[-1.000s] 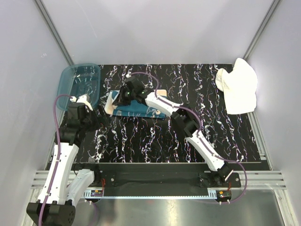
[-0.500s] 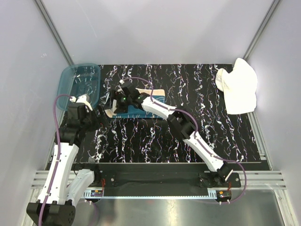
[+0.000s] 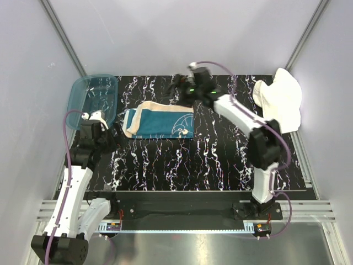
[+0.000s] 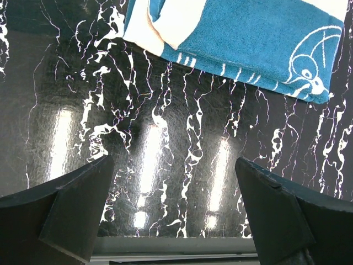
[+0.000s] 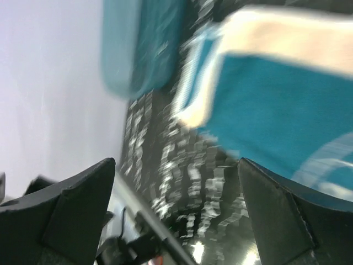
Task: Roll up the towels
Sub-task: Fold the towel
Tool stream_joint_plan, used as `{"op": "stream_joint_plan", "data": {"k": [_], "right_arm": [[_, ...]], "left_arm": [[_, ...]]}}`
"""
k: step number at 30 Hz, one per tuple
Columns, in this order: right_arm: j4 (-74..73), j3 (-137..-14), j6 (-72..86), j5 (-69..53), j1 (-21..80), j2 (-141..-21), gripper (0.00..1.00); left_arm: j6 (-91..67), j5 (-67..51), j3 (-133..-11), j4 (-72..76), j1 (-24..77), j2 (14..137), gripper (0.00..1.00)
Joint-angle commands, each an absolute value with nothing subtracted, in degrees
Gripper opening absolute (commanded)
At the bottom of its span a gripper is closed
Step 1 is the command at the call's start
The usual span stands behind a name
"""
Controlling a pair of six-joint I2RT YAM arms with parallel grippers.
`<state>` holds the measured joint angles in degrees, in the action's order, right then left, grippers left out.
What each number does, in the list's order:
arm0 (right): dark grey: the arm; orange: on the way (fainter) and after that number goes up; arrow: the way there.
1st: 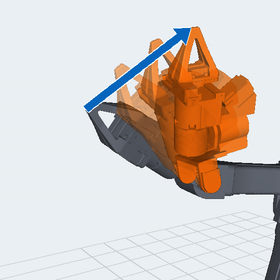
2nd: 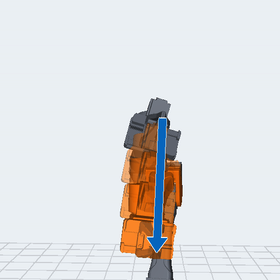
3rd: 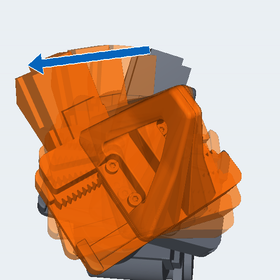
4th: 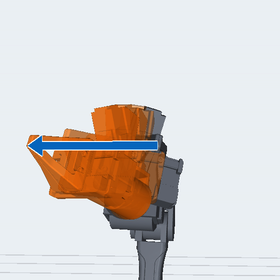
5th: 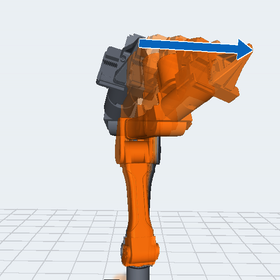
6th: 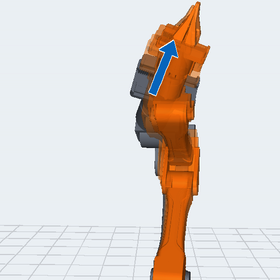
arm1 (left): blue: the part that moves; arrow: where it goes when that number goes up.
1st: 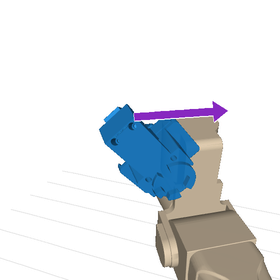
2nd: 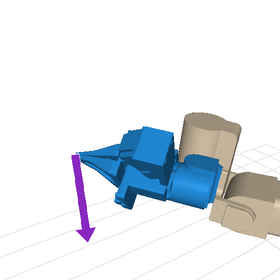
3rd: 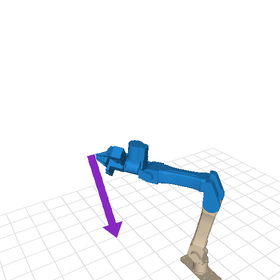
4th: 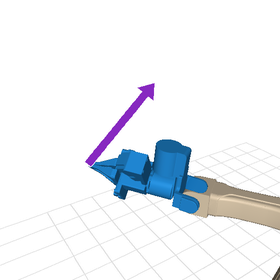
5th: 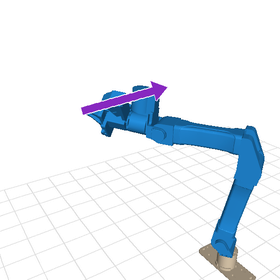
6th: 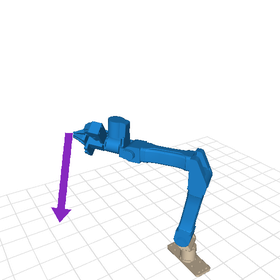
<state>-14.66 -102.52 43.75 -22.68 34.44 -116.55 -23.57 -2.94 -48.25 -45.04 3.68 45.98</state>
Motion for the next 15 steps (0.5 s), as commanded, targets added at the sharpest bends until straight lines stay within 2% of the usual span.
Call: {"op": "stream_joint_plan", "data": {"k": [1,4,8,15], "right_arm": [[-18.70,-92.04,39.04,-15.66,27.52,-107.25,1.00],[-22.83,-86.23,35.95,-11.34,24.35,-106.00,1.00],[-24.60,-83.50,34.28,-12.48,23.38,-109.67,0.96],[-22.87,-82.27,35.24,-16.42,23.38,-116.89,0.86]], "left_arm": [[-23.12,-3.69,-48.51,-41.40,3.95,48.42,0.99],[-23.46,-2.82,-50.09,-40.08,5.35,52.99,0.99],[-24.52,-1.67,-51.94,-38.50,8.25,57.64,0.98],[-25.49,2.02,-54.14,-38.06,11.51,62.13,0.95]]}}
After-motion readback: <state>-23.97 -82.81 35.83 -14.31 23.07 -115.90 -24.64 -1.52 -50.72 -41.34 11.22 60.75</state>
